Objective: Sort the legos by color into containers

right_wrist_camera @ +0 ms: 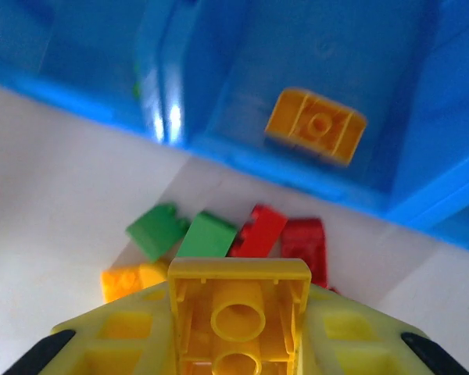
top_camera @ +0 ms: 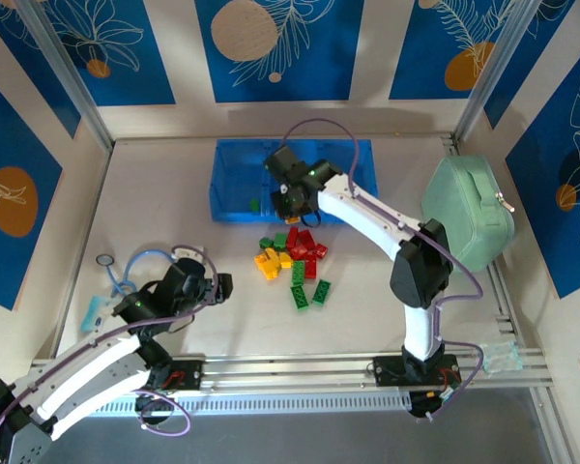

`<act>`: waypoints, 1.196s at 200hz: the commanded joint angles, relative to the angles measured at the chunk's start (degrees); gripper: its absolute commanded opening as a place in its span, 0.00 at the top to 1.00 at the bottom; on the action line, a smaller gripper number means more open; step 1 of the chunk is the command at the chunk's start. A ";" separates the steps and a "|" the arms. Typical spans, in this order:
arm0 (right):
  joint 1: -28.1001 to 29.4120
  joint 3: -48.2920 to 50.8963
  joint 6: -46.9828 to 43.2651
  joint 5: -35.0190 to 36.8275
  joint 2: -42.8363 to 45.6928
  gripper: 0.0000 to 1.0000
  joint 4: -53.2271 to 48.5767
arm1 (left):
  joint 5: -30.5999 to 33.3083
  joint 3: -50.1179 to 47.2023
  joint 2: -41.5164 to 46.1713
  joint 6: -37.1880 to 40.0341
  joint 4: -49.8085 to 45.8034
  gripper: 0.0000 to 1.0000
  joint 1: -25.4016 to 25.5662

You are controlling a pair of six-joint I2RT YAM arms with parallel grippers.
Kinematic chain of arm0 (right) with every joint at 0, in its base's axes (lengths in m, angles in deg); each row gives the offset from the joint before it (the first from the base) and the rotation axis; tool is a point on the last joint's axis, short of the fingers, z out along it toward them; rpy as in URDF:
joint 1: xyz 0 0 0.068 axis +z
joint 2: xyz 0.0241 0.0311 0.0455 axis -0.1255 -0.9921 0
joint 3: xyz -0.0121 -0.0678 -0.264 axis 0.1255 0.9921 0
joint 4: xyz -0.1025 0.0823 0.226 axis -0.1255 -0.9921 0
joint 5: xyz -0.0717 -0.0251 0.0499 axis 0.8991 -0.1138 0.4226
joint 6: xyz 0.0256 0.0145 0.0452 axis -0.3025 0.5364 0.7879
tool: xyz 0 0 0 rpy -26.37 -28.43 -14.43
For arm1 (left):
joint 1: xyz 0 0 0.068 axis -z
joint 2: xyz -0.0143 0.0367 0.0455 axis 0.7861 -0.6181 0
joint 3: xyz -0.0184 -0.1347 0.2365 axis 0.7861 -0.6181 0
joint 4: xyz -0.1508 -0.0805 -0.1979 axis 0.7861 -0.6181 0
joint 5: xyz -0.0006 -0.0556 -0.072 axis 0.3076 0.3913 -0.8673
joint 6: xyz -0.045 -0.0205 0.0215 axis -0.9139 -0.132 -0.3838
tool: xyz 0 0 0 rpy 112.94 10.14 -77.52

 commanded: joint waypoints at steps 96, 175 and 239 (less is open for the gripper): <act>-9.34 -26.78 -2.87 -2.38 -20.88 0.37 -6.79 | -10.25 -0.43 -4.32 -1.37 4.94 0.17 0.55; -3.85 5.98 1.08 1.33 6.38 0.27 6.77 | -5.61 7.46 -18.52 -3.44 9.67 0.18 11.43; -5.53 29.15 6.16 0.67 26.89 0.28 12.07 | -4.90 19.32 -39.61 -5.69 12.40 0.21 20.63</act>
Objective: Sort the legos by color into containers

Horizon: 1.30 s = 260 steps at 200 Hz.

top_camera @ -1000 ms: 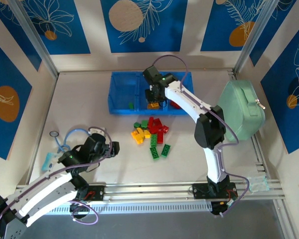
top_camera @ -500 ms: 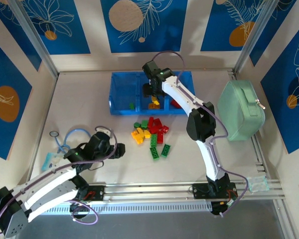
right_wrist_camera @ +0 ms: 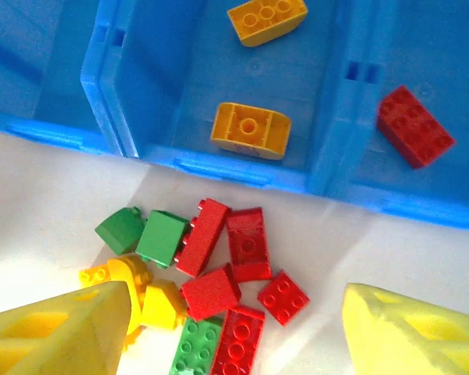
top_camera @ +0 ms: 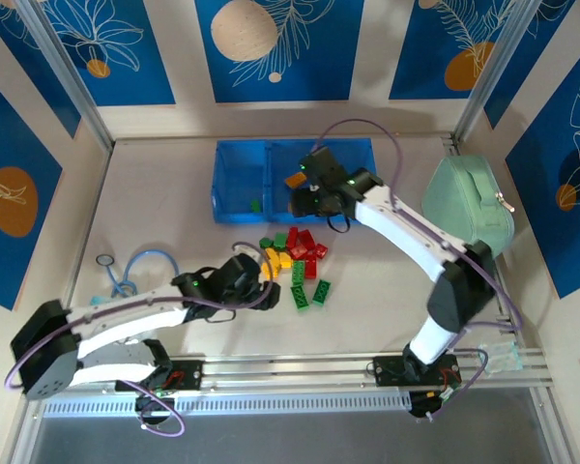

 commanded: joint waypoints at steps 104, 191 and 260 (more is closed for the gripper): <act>-2.83 27.85 9.43 -2.20 15.93 0.31 7.14 | -0.01 16.39 -24.33 -6.37 0.80 0.26 4.98; -4.41 31.47 9.72 -2.73 21.34 0.32 5.91 | 3.64 18.56 -28.88 -7.74 -3.92 0.41 4.90; -4.32 33.36 10.86 -2.83 23.25 0.34 5.74 | 4.00 17.19 -28.34 -6.98 -4.60 0.68 4.98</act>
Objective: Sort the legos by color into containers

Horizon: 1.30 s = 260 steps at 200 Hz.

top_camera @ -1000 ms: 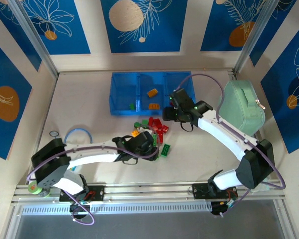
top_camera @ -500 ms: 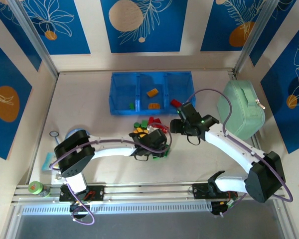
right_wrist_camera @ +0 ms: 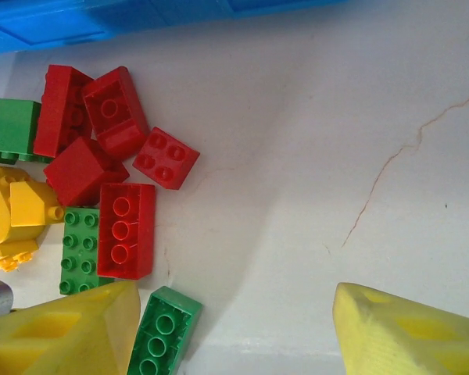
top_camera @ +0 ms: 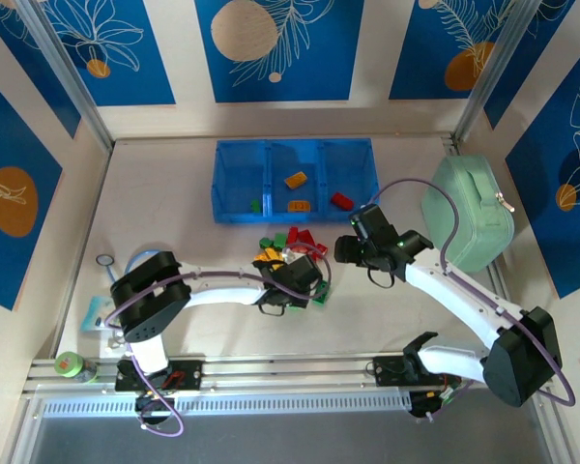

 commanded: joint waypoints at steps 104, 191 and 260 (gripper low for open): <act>-0.26 3.74 2.46 -3.66 2.58 0.35 0.40 | 4.53 3.87 20.78 13.23 -7.56 0.71 -19.50; 1.34 4.58 3.94 -6.25 4.75 0.35 -1.72 | -1.49 22.99 -0.58 20.59 -4.83 0.67 -37.21; 1.61 3.95 3.06 -5.38 8.05 0.34 -4.53 | -0.37 32.39 -6.44 23.25 -8.20 0.23 -38.28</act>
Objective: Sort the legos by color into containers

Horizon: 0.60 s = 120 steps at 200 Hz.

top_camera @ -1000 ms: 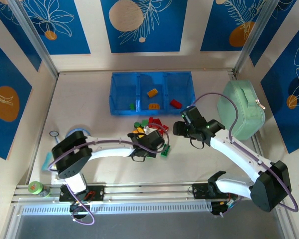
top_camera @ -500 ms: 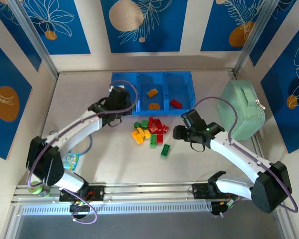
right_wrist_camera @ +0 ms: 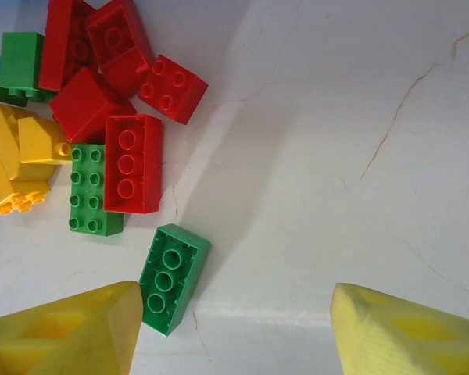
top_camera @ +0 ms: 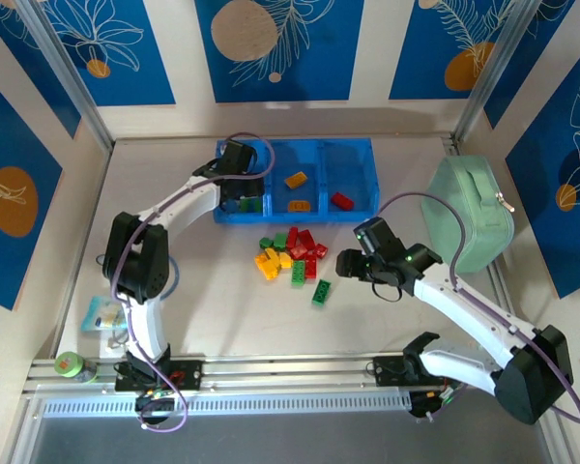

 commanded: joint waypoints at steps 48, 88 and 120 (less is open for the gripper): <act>-0.39 -0.47 0.57 -1.16 1.17 0.34 -0.38 | 0.80 -10.76 14.69 4.85 4.03 0.24 8.95; -4.82 -0.46 1.36 -1.27 2.87 0.26 -0.58 | -0.83 -19.84 18.43 1.70 3.36 0.24 20.95; -9.43 -0.05 0.49 -3.98 3.76 0.24 -1.06 | 0.85 -22.97 16.46 -3.13 5.11 0.24 30.17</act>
